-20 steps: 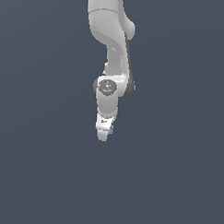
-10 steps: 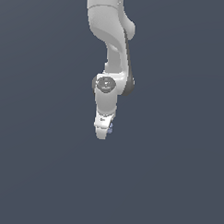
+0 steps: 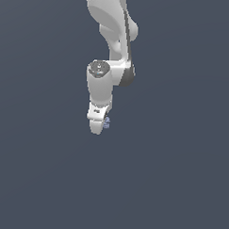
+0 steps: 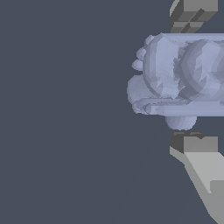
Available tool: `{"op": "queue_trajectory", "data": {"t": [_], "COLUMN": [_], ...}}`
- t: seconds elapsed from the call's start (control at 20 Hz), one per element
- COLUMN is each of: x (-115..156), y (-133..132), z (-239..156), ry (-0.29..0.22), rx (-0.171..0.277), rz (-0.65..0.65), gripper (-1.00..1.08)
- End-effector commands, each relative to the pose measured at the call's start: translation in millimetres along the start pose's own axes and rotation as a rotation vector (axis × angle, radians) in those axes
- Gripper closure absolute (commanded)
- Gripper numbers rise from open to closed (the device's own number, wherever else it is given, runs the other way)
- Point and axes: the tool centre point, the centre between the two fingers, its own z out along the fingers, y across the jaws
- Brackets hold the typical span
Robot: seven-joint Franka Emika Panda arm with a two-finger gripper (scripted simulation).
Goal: Pick up the object and move it to a goal position.
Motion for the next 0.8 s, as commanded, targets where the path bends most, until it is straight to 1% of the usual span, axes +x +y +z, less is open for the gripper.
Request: {"op": "queue_trajectory", "data": {"t": [0.0,0.75], "x": [-11.5,-91.0], "y": [-1.1,-6.0], "z": [-23.1,-183.2], "ry": [0.0,0.004], "rx": [0.0,0.0], "rz": [0.0,-0.002], "gripper": [1.08,1.08]}}
